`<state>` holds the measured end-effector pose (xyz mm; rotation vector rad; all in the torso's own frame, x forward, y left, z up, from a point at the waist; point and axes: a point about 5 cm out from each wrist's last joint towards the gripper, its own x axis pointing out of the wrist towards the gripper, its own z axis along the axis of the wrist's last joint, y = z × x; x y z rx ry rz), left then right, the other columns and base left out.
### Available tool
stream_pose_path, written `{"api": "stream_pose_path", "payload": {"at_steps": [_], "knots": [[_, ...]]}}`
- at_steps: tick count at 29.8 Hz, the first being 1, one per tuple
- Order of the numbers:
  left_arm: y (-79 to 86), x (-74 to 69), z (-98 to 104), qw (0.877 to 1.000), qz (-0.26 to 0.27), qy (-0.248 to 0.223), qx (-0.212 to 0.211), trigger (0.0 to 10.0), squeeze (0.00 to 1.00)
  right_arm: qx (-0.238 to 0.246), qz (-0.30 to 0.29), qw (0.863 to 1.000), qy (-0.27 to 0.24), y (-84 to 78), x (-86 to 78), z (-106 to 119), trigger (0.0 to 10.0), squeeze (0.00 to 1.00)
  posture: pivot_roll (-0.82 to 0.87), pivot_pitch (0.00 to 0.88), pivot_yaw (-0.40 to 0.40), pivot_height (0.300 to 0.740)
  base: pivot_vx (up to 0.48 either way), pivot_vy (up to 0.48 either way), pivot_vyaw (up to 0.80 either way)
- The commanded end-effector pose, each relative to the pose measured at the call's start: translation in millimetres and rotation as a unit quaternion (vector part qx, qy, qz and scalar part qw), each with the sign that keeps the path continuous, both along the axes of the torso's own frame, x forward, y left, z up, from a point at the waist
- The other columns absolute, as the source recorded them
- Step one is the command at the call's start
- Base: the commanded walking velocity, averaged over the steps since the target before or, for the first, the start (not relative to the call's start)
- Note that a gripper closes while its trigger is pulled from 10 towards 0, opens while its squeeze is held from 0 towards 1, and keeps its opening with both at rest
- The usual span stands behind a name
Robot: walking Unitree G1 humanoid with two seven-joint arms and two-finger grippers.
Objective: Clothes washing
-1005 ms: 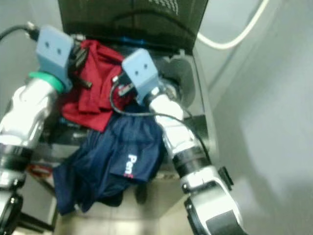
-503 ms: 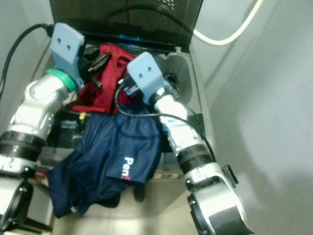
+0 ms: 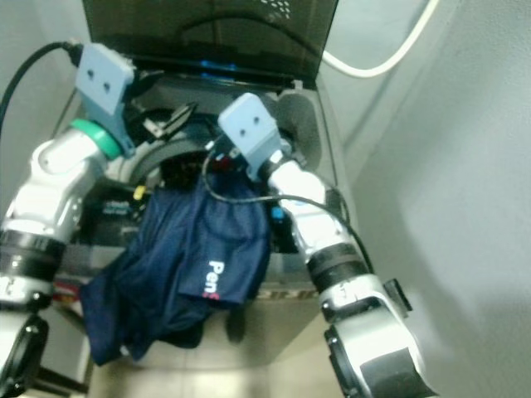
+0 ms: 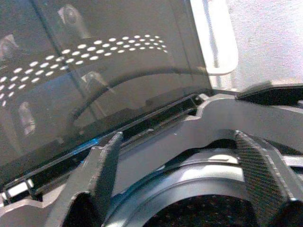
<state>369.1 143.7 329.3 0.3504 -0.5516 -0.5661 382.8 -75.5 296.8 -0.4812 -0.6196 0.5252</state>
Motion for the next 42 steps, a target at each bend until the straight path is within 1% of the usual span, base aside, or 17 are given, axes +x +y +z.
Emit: {"api": "stream_pose_path", "payload": {"at_steps": [1, 9, 11, 14, 15, 16, 18, 19, 20, 22, 23, 24, 26, 31, 33, 35, 42], "knots": [[0.5, -4.8, 2, 1.000, -0.009, -0.004, 0.002, 10.0, 1.00, 0.002, 0.001, 1.000, 0.006, -6.7, 0.5, -5, 10.0, 1.00, 0.12, 0.137, -0.056, 0.740, 0.000, 0.000, 0.00], [3.8, -19.0, 1, 1.000, -0.018, -0.012, 0.011, 10.0, 1.00, -0.006, 0.018, 1.000, 0.018, -20.7, -3.8, -10, 10.0, 1.00, 0.13, 0.135, -0.055, 0.740, 0.000, 0.000, 0.00], [6.7, -29.1, -2, 1.000, -0.019, -0.012, 0.020, 10.0, 1.00, 0.001, 0.046, 0.998, 0.035, -27.5, -9.9, -14, 10.0, 1.00, 0.13, 0.134, -0.051, 0.740, 0.000, 0.000, 0.00], [7.7, -33.1, -2, 0.999, -0.018, -0.012, 0.024, 10.0, 1.00, 0.006, 0.061, 0.997, 0.044, -30.2, -12.8, -15, 10.0, 1.00, 0.13, 0.134, -0.051, 0.740, 0.000, 0.000, 0.00], [8.5, -40.8, -3, 0.999, -0.026, -0.011, 0.031, 10.0, 0.00, 0.018, 0.091, 0.994, 0.059, -33.9, -18.4, -16, 10.0, 1.00, 0.13, 0.134, -0.049, 0.740, 0.000, 0.000, 0.00], [9.0, -48.0, -3, 0.999, -0.035, -0.010, 0.037, 10.0, 0.00, 0.031, 0.120, 0.990, 0.072, -37.2, -24.0, -15, 10.0, 0.63, 0.13, 0.134, -0.049, 0.740, 0.000, 0.000, 0.00], [9.2, -54.7, -2, 0.998, -0.048, -0.007, 0.040, 10.0, 0.00, 0.044, 0.148, 0.984, 0.083, -40.3, -29.4, -13, 10.0, 0.63, 0.13, 0.134, -0.049, 0.740, 0.000, 0.000, 0.00], [9.5, -62.5, -1, 0.997, -0.064, -0.003, 0.040, 10.0, 0.00, 0.057, 0.176, 0.978, 0.092, -43.4, -35.4, -10, 10.0, 0.00, 0.13, 0.133, -0.046, 0.740, 0.000, 0.000, 0.00], [9.6, -71.3, -2, 0.996, -0.083, 0.005, 0.044, 10.0, 0.00, 0.066, 0.202, 0.972, 0.100, -46.3, -41.4, -7, 10.0, 0.00, 0.13, 0.133, -0.046, 0.740, 0.000, 0.000, 0.00], [9.6, -71.3, -2, 0.996, -0.083, 0.005, 0.044, 10.0, 0.00, 0.066, 0.202, 0.972, 0.100, -46.3, -41.4, -7, 10.0, 0.00, 0.13, 0.133, -0.046, 0.740, 0.000, 0.000, 0.00], [9.6, -80.6, -4, 0.993, -0.102, 0.015, 0.057, 10.0, 0.00, 0.063, 0.225, 0.966, 0.109, -47.9, -46.9, -7, 10.0, 0.00, 0.13, 0.130, -0.045, 0.740, 0.000, 0.000, 0.00], [9.6, -80.6, -4, 0.993, -0.102, 0.015, 0.057, 10.0, 0.00, 0.063, 0.225, 0.966, 0.109, -47.9, -46.9, -7, 10.0, 0.00, 0.13, 0.130, -0.045, 0.740, 0.000, 0.000, 0.00], [9.3, -98.3, -14, 0.986, -0.132, 0.048, 0.090, 10.0, 0.00, 0.023, 0.262, 0.956, 0.126, -47.0, -57.7, -13, 10.0, 0.00, 0.14, 0.127, -0.045, 0.740, 0.000, 0.000, 0.00], [9.5, -104.0, -21, 0.983, -0.140, 0.066, 0.100, 10.0, 0.00, -0.005, 0.282, 0.949, 0.143, -44.0, -64.1, -21, 10.0, 0.00, 0.14, 0.127, -0.045, 0.740, 0.000, 0.000, 0.00], [9.7, -111.5, -39, 0.974, -0.150, 0.101, 0.138, 10.0, 0.00, -0.060, 0.309, 0.933, 0.174, -36.3, -74.7, -39, 10.0, 0.00, 0.14, 0.124, -0.050, 0.740, 0.000, 0.000, 0.00], [11.6, -115.6, -54, 0.965, -0.150, 0.130, 0.173, 10.0, 0.00, -0.093, 0.316, 0.925, 0.192, -28.9, -79.9, -53, 10.0, 0.00, 0.14, 0.122, -0.049, 0.740, 0.000, 0.000, 0.00], [18.2, -116.5, -66, 0.960, -0.128, 0.160, 0.191, 10.0, 0.00, -0.119, 0.296, 0.926, 0.201, -20.5, -79.2, -69, 10.0, 0.00, 0.14, 0.119, -0.046, 0.740, 0.000, 0.000, 0.00]]}}
